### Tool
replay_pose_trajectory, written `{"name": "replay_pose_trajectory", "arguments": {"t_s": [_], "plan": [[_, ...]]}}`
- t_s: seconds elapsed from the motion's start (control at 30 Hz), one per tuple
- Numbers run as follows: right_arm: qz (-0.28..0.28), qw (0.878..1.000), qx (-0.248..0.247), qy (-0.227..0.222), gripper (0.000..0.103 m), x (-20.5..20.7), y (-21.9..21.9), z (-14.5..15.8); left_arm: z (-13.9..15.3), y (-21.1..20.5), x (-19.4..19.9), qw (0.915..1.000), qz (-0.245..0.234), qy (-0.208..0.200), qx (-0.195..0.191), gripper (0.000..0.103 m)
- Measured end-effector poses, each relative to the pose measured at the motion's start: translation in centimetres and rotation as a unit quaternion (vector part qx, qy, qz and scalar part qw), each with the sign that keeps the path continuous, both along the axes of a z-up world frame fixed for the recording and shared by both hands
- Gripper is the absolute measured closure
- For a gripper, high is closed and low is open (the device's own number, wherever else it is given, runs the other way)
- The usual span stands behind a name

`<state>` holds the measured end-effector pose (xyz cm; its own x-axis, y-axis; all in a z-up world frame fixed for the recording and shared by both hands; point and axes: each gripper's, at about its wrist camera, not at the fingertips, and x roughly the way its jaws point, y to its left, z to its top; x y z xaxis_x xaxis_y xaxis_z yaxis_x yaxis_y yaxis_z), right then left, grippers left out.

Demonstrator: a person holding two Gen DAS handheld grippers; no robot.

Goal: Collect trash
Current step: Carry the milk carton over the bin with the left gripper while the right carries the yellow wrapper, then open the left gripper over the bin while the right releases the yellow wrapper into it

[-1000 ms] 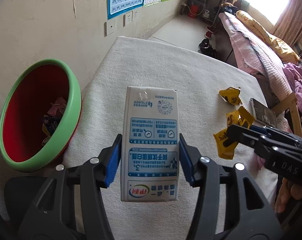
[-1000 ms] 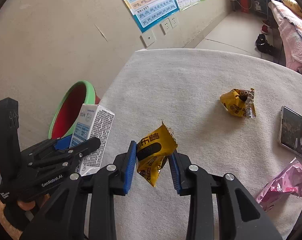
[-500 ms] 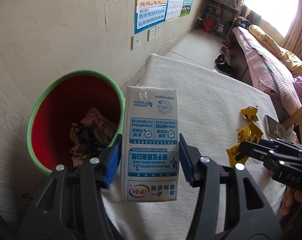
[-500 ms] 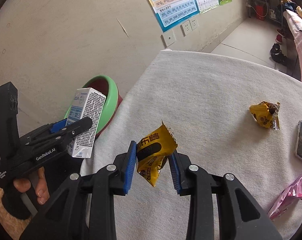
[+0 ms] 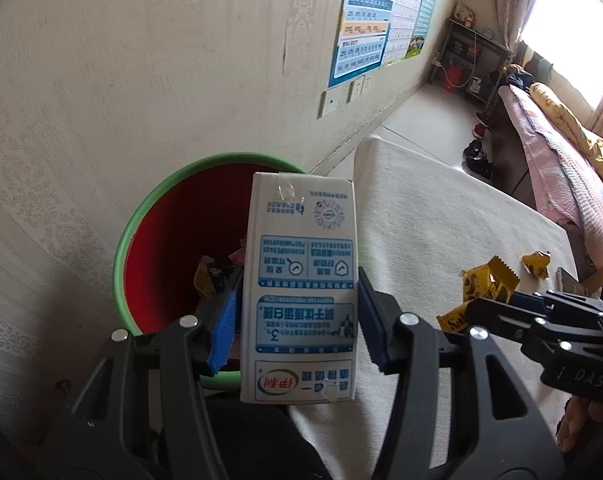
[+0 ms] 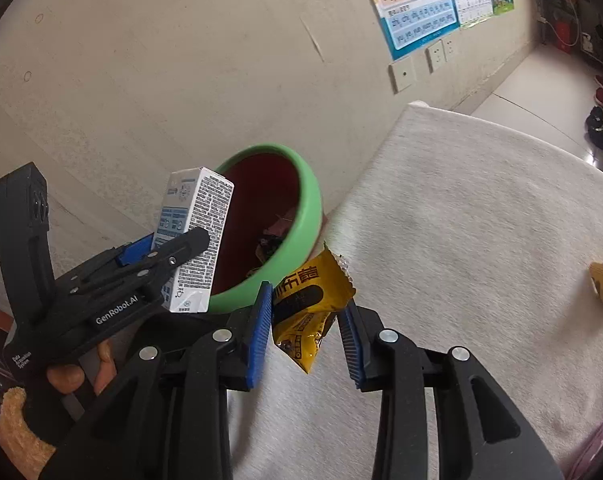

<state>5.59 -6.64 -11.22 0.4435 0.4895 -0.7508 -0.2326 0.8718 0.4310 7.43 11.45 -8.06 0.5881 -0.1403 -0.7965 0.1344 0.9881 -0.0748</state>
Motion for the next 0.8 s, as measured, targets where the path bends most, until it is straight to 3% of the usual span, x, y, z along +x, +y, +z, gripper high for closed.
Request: {"name": "replay_pose_trajectory", "arguments": {"t_s": [0.5,0.57,0.67,0.8], "plan": [[0.062,0.998,-0.023,-0.014,0.068,4.9,8.5,0.2,-0.3,6.1,3.5,0.9986,0.053,0.004,-0.007,0.052],[0.063,0.998,-0.017,-0.018,0.050,5.2,8.9,0.3,-0.5,6.2,3.9,0.9984,0.055,0.006,-0.006,0.050],[0.052,0.998,-0.017,-0.024,0.044,5.0,8.6,0.4,-0.6,6.5,4.0,0.9975,0.070,0.002,-0.006,0.036],[0.013,0.999,-0.033,-0.029,0.038,2.7,5.0,0.3,-1.1,6.6,3.5,0.9970,0.074,0.009,-0.020,0.036]]}}
